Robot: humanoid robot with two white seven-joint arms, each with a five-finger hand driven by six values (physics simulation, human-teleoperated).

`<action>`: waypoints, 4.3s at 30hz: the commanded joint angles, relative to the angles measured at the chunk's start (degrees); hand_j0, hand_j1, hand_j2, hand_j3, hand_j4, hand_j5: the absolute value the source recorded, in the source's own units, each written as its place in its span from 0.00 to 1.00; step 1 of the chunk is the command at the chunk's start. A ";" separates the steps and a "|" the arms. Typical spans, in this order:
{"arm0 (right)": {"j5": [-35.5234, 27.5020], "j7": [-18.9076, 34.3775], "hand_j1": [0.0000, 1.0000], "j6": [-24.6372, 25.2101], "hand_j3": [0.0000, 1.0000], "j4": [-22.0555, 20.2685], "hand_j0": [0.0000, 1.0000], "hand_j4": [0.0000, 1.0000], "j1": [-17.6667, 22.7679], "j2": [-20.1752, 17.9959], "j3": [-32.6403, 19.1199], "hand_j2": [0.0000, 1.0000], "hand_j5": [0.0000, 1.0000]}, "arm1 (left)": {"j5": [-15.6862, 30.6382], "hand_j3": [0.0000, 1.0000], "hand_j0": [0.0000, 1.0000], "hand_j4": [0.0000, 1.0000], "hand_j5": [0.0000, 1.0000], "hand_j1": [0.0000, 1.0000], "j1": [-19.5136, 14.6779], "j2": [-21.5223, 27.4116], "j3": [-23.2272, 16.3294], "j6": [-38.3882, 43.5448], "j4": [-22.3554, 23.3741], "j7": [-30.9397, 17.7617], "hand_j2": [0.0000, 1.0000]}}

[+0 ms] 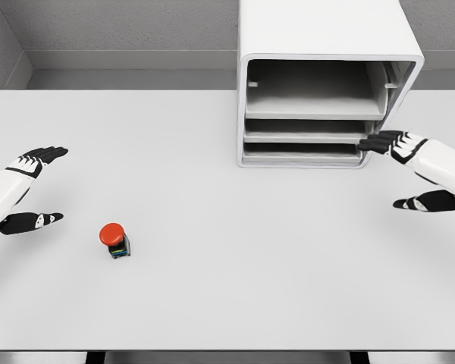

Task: Slide open multi-storey tabletop storage cabinets and put open load switch and slide close multi-storey tabletop storage cabinets

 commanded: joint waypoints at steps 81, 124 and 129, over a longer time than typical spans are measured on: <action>10.49 0.64 0.99 0.09 0.99 15.59 0.99 0.99 -25.14 19.18 14.15 0.99 0.99 | 0.00 1.00 1.00 1.00 1.00 1.00 3.07 -0.74 -0.16 0.06 -2.75 0.03 1.00; 15.32 0.55 1.00 0.09 1.00 20.25 1.00 1.00 -24.61 21.12 14.50 1.00 1.00 | -0.71 1.00 1.00 1.00 1.00 1.00 3.25 -0.83 -0.34 0.06 -2.75 0.03 1.00; 15.32 0.55 1.00 0.09 1.00 19.90 1.00 1.00 -24.08 20.85 14.41 1.00 1.00 | -0.71 1.00 1.00 1.00 1.00 1.00 3.25 -0.83 -0.34 0.06 -2.84 0.03 1.00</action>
